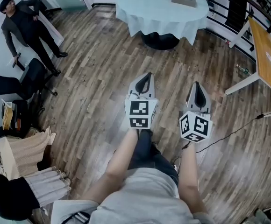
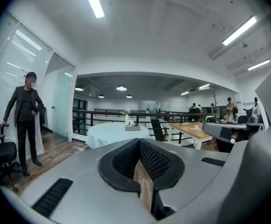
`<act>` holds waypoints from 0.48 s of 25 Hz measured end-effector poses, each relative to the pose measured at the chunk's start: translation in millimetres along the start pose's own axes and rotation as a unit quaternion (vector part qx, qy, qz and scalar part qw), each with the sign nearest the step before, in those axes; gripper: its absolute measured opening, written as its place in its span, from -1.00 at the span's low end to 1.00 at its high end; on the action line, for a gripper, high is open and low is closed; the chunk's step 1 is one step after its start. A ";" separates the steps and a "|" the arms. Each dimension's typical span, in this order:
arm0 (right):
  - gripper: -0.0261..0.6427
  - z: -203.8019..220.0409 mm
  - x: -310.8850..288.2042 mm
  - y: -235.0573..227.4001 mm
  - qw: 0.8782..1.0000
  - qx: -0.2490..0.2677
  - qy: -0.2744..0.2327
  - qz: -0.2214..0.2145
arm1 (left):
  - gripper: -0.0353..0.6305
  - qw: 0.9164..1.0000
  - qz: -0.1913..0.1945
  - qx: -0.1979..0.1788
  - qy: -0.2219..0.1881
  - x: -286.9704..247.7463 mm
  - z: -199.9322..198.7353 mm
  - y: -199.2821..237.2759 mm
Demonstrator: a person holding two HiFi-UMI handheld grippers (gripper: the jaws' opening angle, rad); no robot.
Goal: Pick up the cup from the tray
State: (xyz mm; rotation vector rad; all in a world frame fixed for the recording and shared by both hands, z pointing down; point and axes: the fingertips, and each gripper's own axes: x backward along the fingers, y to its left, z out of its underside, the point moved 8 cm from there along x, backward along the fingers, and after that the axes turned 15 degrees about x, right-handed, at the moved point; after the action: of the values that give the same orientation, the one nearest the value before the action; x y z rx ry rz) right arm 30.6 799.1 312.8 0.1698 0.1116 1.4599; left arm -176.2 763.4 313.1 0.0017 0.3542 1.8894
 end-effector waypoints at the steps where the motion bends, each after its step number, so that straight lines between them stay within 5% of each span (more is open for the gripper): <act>1: -0.89 2.2 -3.5 -2.3 1.000 -0.001 0.002 0.001 | -0.87 1.000 -0.003 -0.002 0.001 -4.5 -0.3 2.2; 12: -0.89 23.0 -105.7 -37.5 0.999 -0.007 0.016 0.029 | -0.87 1.000 0.001 0.021 0.002 -126.0 -17.7 38.8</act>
State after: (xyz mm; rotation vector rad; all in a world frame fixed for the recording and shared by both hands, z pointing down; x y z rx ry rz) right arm 59.9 689.2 325.7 0.1385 0.1230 1.5219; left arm -171.7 631.2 327.3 0.0264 0.3955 1.8833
